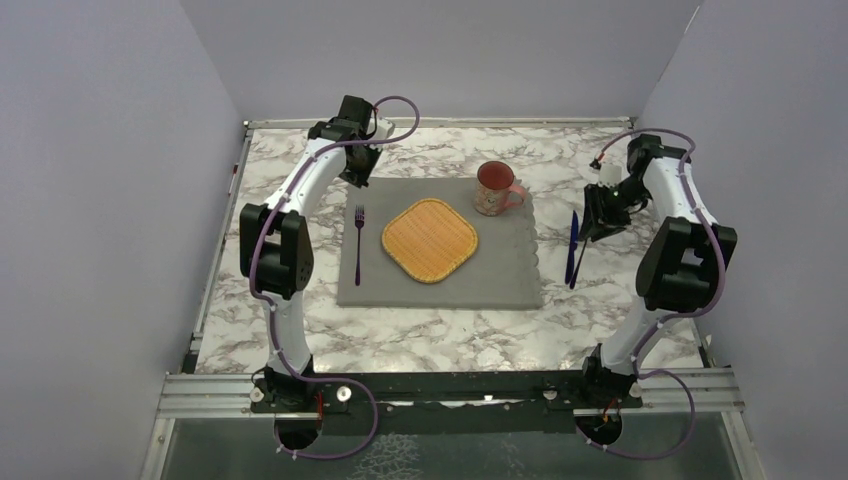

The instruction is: Set the dinner table for one person

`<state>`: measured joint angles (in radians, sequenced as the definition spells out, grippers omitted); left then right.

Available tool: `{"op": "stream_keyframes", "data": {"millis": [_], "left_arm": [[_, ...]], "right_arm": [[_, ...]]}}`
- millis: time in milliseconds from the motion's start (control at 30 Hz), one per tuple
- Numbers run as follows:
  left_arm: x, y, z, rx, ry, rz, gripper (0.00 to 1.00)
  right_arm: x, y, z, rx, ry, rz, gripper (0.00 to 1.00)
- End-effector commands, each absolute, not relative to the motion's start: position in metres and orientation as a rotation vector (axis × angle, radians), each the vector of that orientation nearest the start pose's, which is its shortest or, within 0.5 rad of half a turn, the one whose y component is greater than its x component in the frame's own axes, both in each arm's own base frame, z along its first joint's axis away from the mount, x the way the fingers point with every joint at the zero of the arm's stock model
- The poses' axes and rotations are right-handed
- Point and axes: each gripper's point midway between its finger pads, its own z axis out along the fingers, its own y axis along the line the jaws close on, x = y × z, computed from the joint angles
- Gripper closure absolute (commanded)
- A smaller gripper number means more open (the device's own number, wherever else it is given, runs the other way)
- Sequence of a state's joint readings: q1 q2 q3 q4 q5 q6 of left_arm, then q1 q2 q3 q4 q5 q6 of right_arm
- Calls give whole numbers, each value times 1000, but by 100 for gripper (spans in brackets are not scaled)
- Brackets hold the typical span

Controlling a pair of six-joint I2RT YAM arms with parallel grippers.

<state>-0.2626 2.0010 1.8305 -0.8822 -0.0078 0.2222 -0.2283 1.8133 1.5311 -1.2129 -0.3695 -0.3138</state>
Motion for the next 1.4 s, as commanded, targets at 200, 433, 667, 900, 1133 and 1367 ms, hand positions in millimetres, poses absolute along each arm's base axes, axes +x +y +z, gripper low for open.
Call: {"op": "stream_keyframes", "data": {"millis": [200,433,667,900,1133,1367], "left_arm": [[451,-107,160,619,2498,-2,99],[448,-101,162,613,2498,40,99],[446,-99,163,611,2498,47,99],[444,-97,165,612,2496,59,99],[443,-93,166,613,2495,83,99],[443,-93,167,610,2494,84,99]], "right_arm": [[333,-26,66,8,2940,499,60],[331,-44,45,97,2965,406,61],[331,-59,37,185,2958,367,64],[334,-58,23,209,2963,385,68],[340,-57,16,228,2957,403,69],[346,-56,13,242,2949,421,69]]}}
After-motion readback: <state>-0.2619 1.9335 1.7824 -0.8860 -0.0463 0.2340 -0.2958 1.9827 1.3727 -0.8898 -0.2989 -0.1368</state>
